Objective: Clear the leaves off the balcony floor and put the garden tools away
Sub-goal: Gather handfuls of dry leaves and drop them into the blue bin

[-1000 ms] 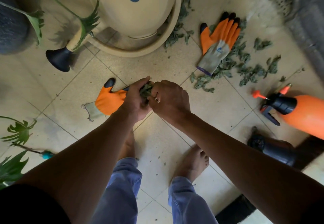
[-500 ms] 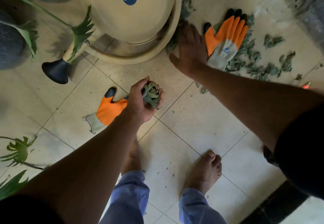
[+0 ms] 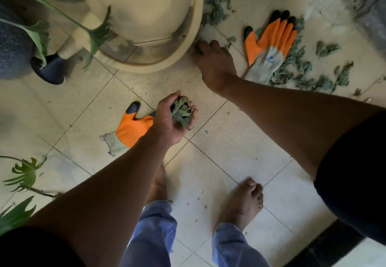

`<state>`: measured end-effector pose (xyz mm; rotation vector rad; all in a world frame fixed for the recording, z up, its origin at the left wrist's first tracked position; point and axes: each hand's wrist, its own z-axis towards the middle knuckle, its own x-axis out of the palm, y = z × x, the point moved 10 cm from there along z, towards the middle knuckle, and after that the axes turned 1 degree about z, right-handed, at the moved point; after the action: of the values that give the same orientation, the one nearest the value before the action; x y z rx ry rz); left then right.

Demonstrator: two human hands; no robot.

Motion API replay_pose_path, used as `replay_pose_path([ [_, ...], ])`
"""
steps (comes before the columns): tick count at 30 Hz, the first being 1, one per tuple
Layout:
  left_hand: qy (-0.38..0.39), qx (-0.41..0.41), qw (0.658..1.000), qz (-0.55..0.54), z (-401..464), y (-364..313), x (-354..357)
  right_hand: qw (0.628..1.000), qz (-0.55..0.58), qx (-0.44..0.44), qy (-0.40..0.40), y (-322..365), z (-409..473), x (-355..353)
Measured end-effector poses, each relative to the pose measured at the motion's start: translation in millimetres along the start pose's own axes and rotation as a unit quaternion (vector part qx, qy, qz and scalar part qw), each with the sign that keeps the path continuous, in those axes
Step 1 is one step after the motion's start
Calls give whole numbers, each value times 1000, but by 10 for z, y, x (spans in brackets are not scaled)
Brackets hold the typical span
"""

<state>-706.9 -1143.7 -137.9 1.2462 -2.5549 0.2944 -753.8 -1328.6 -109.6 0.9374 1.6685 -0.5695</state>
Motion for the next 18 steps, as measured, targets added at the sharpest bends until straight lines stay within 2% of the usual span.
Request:
replay_pose_path([
  [4,4,2,1000,-15,-43,80,32,999,4,-25,41,4,-234,92],
  [6,11,2,1000,-20,-72,122,67,996,80,21,21,-113,-374,65],
  [8,18,1,999,-28,-106,162,101,973,210,92,-40,-242,-552,-82],
  [9,19,3,999,-27,-123,176,114,944,294,128,-73,-299,-676,-185],
  [11,14,10,999,-28,-158,192,140,859,465,185,-106,-331,-975,-350],
  [13,6,17,999,-37,-205,214,182,773,590,222,-76,-218,-1275,-429],
  [14,1,18,999,-40,-220,232,204,750,618,229,-60,-134,-1414,-469],
  [16,-3,23,999,-37,-262,274,263,751,619,226,-47,16,-1625,-549],
  [18,20,25,999,-33,-297,326,367,785,577,217,-62,127,-1748,-619],
])
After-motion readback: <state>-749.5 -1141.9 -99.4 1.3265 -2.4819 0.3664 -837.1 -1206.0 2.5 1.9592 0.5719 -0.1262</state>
